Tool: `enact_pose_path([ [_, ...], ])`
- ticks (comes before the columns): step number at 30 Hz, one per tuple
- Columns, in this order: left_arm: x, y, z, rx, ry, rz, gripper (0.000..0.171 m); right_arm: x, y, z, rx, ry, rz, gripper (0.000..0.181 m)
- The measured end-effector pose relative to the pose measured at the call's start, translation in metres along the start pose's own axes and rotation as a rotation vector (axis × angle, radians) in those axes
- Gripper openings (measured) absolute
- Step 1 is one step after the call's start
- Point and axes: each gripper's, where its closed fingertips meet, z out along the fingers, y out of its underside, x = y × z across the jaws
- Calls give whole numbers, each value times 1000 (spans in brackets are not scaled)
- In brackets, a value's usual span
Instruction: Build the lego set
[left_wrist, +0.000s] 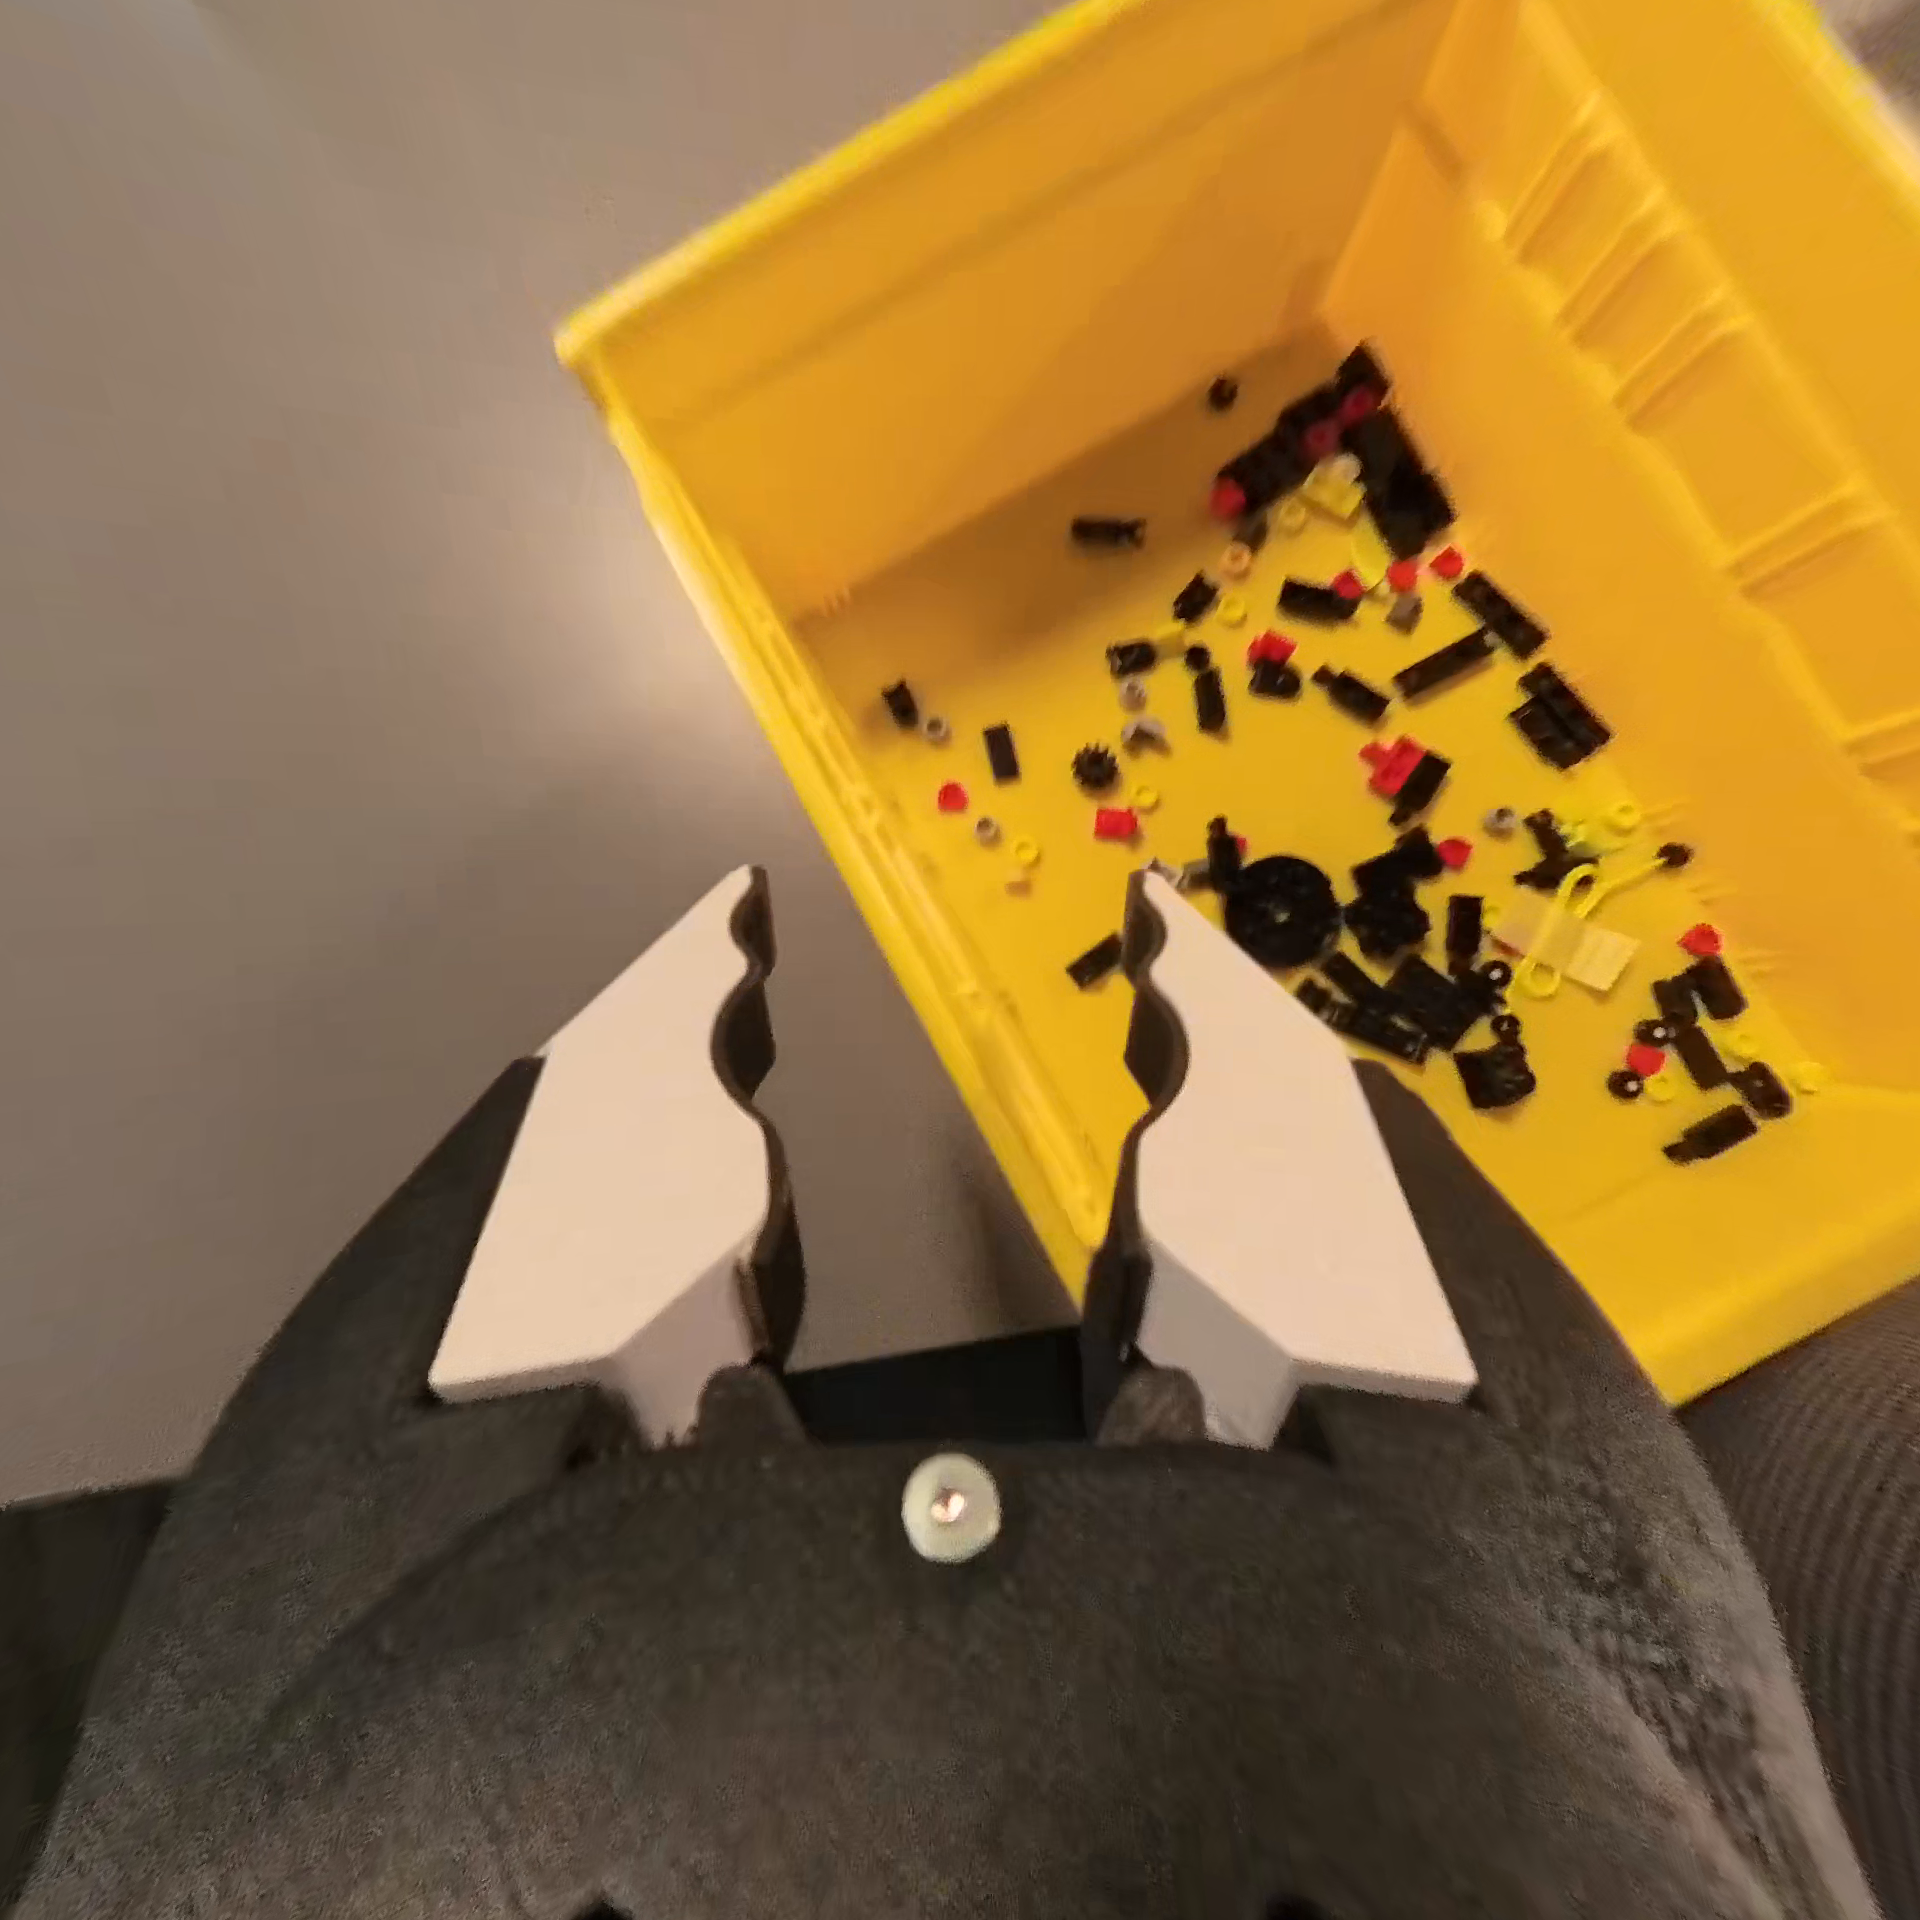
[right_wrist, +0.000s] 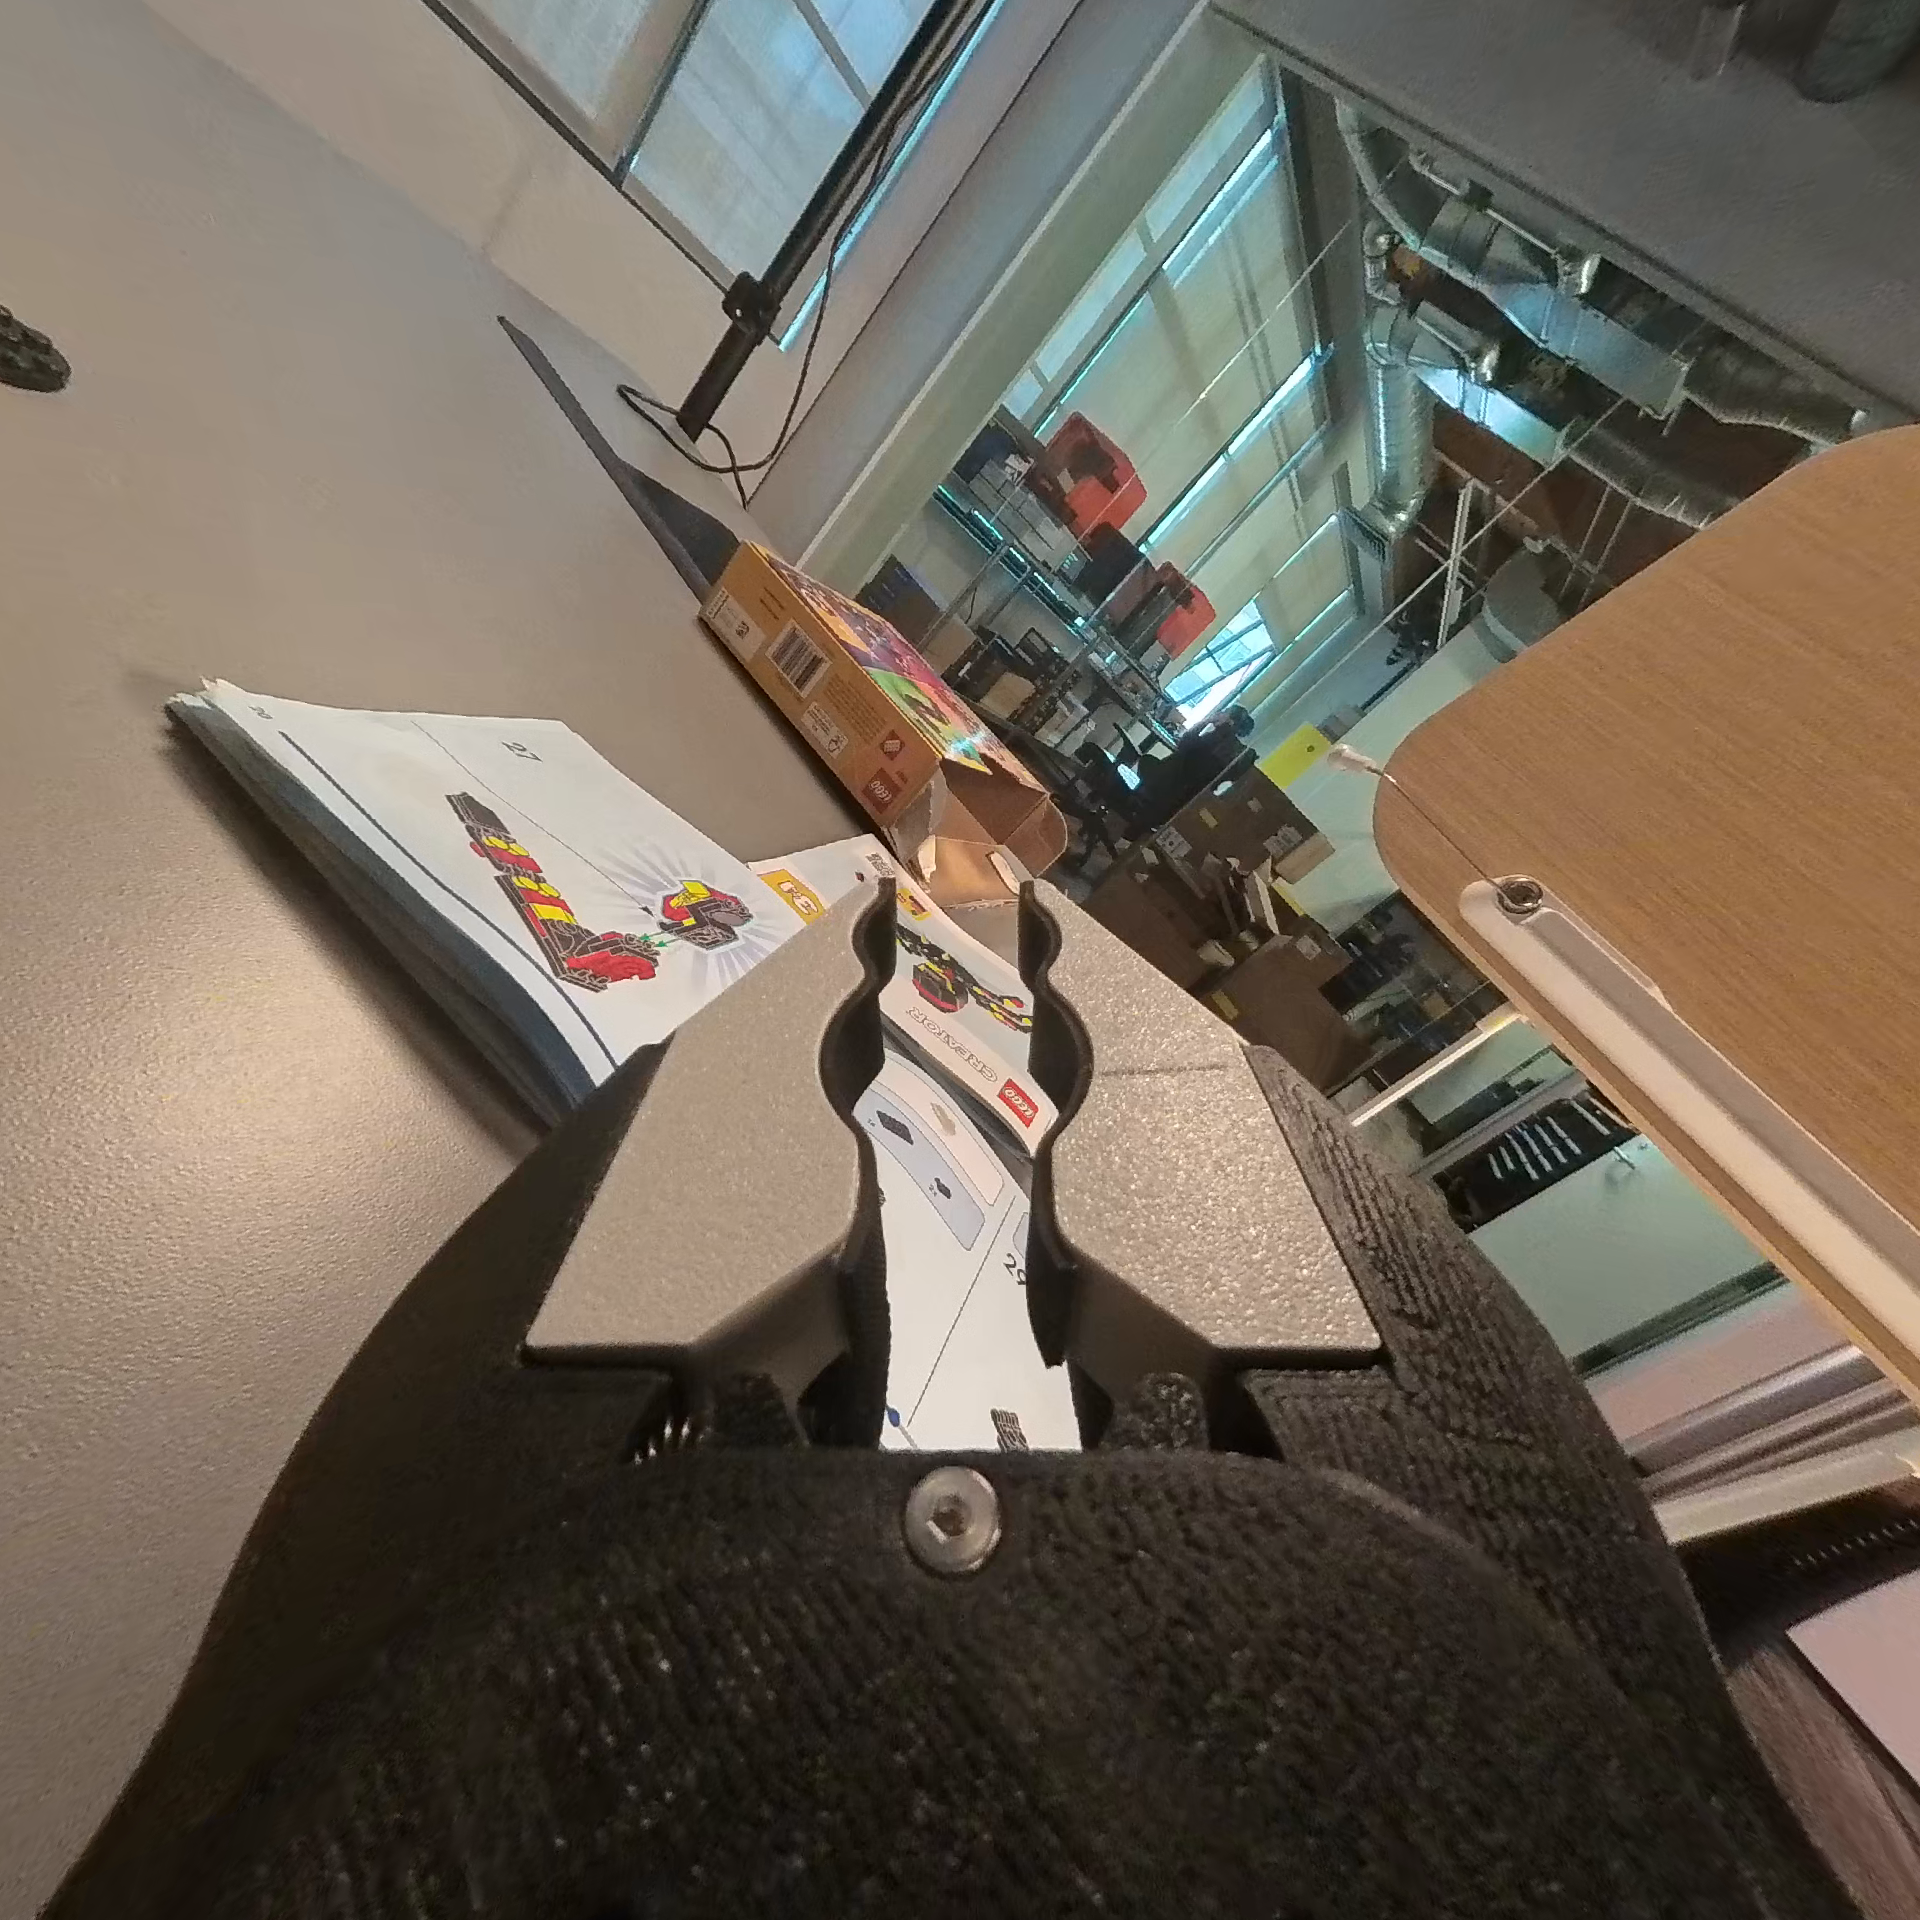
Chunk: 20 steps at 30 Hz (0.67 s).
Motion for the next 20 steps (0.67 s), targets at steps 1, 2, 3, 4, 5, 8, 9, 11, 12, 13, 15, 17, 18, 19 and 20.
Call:
enact_pose_path([
  [1,4,-8,-3,37,16,22,63,0,0,0,1,0,1,21],
  [2,8,-13,-4,67,22,35,65,0,0,0,1,0,2,22],
  [3,9,-16,-2,73,11,53,66,0,0,0,0,0,2,22],
  [4,9,-17,0,77,-6,79,65,0,0,0,0,0,2,21],
  [5,8,-18,2,79,-29,102,64,0,0,0,0,0,2,21],
  [8,6,-19,4,94,-86,129,61,1,0,0,0,0,2,21],
  [9,4,-20,3,106,-100,130,58,1,0,0,1,0,3,21],
  [11,1,-19,4,111,-127,123,56,1,0,0,1,0,4,21],
  [12,-1,-17,6,102,-143,125,56,1,0,0,1,0,5,21],
  [13,-2,-15,9,95,-158,128,56,1,0,0,1,0,4,21],
  [15,-2,-11,16,88,-178,136,59,0,0,0,1,0,2,21],
  [17,-5,-8,19,84,-236,170,58,0,0,0,1,-1,0,21],
  [18,-8,-8,19,83,-273,192,56,0,0,0,1,-1,0,21],
  [19,-11,-7,19,83,-312,212,52,0,0,0,0,-1,-1,21],
  [20,-12,-7,19,86,-340,231,52,0,0,0,0,-2,-1,21],
])
